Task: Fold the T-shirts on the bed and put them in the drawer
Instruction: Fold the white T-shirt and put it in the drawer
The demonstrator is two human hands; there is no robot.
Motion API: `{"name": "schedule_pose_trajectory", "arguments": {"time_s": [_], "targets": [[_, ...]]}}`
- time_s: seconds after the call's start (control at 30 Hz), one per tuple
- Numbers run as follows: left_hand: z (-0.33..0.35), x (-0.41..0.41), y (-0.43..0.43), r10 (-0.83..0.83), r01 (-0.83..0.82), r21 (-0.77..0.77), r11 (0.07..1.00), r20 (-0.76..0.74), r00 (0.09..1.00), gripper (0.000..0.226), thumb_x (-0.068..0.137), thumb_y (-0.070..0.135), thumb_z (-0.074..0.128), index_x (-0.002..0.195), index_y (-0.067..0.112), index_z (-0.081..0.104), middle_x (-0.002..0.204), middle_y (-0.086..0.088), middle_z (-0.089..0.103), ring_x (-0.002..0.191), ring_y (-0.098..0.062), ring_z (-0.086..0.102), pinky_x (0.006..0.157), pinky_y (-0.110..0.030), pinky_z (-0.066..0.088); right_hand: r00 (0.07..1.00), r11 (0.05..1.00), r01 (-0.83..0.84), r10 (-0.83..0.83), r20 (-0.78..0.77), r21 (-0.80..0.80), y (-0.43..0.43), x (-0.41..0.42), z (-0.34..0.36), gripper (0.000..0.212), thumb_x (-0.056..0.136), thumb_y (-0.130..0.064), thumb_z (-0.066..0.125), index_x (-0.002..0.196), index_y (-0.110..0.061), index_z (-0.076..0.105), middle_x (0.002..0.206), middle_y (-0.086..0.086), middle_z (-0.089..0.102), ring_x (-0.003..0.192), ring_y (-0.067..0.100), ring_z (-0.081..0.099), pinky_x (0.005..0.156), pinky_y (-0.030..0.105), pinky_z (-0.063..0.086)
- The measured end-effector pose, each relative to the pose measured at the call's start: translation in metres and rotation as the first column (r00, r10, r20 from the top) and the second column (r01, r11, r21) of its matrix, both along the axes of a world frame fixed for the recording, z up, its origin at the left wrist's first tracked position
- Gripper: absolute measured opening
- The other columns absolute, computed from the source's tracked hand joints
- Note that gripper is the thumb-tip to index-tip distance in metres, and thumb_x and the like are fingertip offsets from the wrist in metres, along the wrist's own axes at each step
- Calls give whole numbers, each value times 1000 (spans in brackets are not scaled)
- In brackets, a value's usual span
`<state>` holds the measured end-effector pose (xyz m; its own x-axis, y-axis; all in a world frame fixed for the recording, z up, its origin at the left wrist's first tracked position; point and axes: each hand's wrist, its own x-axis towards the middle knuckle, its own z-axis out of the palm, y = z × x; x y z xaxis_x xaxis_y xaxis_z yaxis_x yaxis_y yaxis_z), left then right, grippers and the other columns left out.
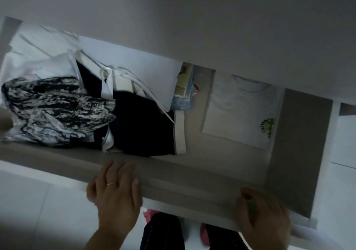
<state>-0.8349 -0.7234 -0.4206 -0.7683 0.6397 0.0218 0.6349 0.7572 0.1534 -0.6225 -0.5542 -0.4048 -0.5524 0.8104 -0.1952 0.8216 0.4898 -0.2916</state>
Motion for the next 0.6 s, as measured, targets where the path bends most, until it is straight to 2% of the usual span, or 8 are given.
{"name": "schedule_pose_trajectory", "arguments": {"time_s": [0.1,0.27,0.43,0.5,0.6], "targets": [[0,-14,22,-29,28,-4,1000,-59,998,44,89,31,34,88,5,70,101,-15,68,105,-34,55,83,-41,29,1000,999,22,-21,21,-39,18,-15,1,47,77,-38,40,75,-5,73,66,15,69,57,35,66,57,42,53],[5,-46,72,-4,3,46,999,22,1000,44,87,36,37,95,5,67,108,-18,64,104,-41,58,85,-43,31,996,999,50,-51,-79,-15,61,-42,4,49,80,-36,34,74,-5,71,61,15,66,53,34,61,57,39,51],[7,-66,108,-59,51,95,994,80,995,42,90,31,40,92,-4,64,103,-28,62,100,-48,57,89,-60,42,995,992,-21,33,-95,126,92,-57,-4,46,86,-25,32,71,0,67,60,15,64,51,33,58,57,40,50],[6,-63,113,-73,63,102,993,96,993,41,91,30,43,101,-5,63,111,-30,59,112,-50,51,95,-63,37,994,980,-31,51,-94,199,92,-58,-8,43,88,-23,33,75,1,66,67,16,64,60,35,60,65,43,50],[9,-48,121,-79,58,128,990,159,984,55,90,33,43,127,-7,48,133,-35,42,128,-53,33,102,-61,28,990,967,72,-39,-136,243,87,-63,-9,42,88,-27,38,99,4,63,101,26,60,96,41,52,84,49,45]]}}
